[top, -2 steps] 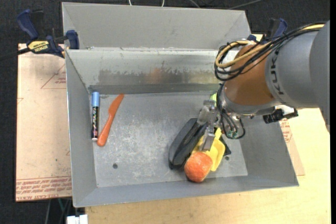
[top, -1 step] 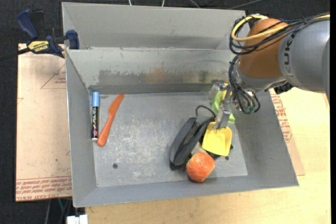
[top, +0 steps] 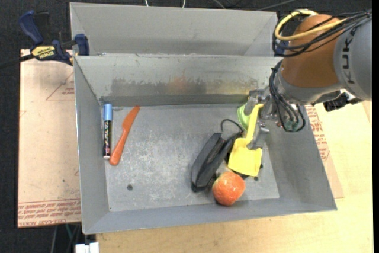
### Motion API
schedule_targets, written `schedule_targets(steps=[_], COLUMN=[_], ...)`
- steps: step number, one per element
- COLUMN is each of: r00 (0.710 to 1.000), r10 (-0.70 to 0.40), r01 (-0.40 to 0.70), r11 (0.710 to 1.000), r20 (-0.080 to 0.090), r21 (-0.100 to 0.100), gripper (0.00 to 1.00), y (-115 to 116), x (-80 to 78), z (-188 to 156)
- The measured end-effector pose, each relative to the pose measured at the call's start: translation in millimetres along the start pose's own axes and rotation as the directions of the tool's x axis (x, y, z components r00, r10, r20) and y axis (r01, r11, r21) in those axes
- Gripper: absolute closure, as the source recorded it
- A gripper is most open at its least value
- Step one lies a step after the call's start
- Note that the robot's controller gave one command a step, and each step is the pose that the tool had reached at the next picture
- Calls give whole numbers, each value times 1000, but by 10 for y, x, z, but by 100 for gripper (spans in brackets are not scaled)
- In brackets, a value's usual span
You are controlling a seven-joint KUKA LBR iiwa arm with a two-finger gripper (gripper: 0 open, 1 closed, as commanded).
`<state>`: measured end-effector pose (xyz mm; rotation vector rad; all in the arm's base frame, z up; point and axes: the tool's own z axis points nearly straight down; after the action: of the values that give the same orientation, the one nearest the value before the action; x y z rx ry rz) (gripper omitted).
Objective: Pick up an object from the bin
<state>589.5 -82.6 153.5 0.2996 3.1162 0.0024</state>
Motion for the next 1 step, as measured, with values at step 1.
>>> schedule_targets(steps=[1], r00=[974], r10=[228], r01=[-228], r11=[974], r20=[19], r21=[-4], gripper=[0], y=[-35], x=[-164], z=[167])
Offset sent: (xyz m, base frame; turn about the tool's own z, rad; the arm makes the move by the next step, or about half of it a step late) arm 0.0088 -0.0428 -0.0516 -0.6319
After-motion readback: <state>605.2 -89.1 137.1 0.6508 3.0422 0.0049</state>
